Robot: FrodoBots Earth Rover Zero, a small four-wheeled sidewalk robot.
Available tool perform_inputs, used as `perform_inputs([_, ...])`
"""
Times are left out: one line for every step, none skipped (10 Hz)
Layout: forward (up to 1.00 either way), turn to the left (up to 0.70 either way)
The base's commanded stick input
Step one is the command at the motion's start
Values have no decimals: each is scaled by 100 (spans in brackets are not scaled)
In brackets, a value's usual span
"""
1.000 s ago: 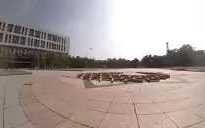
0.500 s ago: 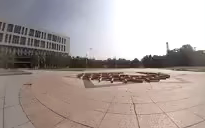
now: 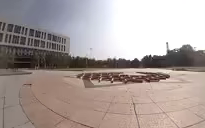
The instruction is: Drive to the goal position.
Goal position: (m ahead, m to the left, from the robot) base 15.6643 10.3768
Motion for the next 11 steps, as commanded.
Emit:
perform_inputs([4,0])
perform_inputs([4,0])
perform_inputs([5,0])
perform_inputs([4,0])
perform_inputs([5,0])
perform_inputs([5,0])
perform_inputs([5,0])
perform_inputs([5,0])
perform_inputs([5,0])
perform_inputs([5,0])
perform_inputs([5,0])
